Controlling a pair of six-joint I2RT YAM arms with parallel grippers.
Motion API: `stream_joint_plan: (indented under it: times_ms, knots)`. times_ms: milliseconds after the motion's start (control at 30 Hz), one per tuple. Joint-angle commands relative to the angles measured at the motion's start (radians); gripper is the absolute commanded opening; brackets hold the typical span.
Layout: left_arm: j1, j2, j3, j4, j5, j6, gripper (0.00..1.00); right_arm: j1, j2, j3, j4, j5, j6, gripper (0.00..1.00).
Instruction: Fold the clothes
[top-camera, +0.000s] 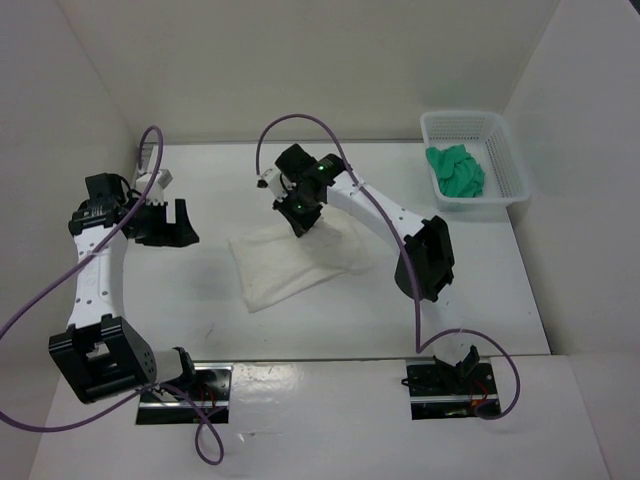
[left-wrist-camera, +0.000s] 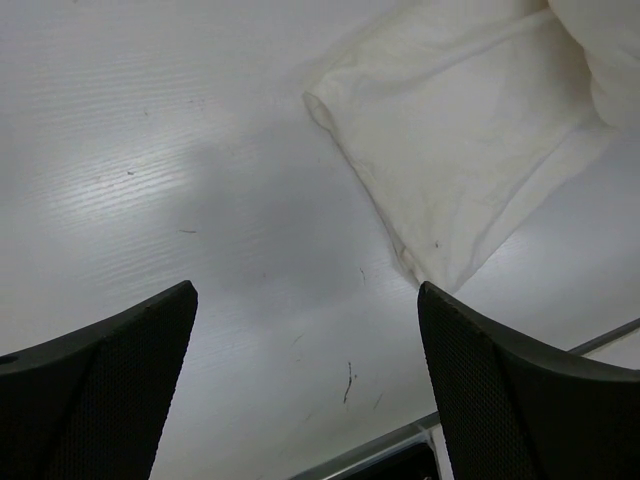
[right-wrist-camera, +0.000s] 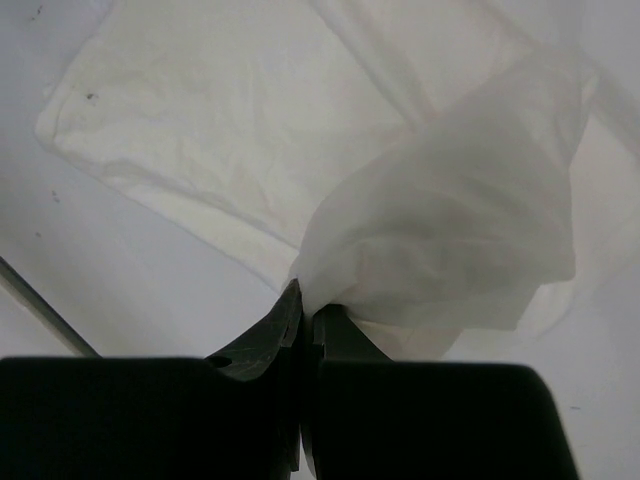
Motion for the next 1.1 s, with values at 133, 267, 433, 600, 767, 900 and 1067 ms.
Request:
stream_joint_plan:
  times_ms: [133,267,433,600,767,900,1067]
  knots:
    - [0.004,-0.075,-0.038,0.077,-0.005,-0.048,0.99,0.09,0.074,0.191,-0.047,-0.021,0.013,0.0]
    - [0.004,-0.085,-0.048,0.077,-0.014,-0.057,0.99,0.126,0.113,0.241,-0.07,-0.021,0.013,0.0]
    - [0.014,-0.085,-0.058,0.087,-0.023,-0.057,0.99,0.147,0.155,0.274,-0.09,-0.041,0.013,0.0]
    - [0.014,-0.085,-0.058,0.087,-0.023,-0.057,0.99,0.166,0.179,0.297,-0.09,-0.05,0.013,0.0]
    - [0.014,-0.085,-0.058,0.087,-0.023,-0.057,0.99,0.166,0.245,0.392,-0.121,-0.05,0.024,0.0]
    - [0.014,-0.094,-0.067,0.087,-0.023,-0.057,0.99,0.166,0.305,0.546,-0.176,-0.075,0.024,0.0]
    - [0.014,-0.094,-0.067,0.087,-0.023,-0.057,0.99,0.187,0.34,0.56,-0.183,-0.087,0.024,0.0]
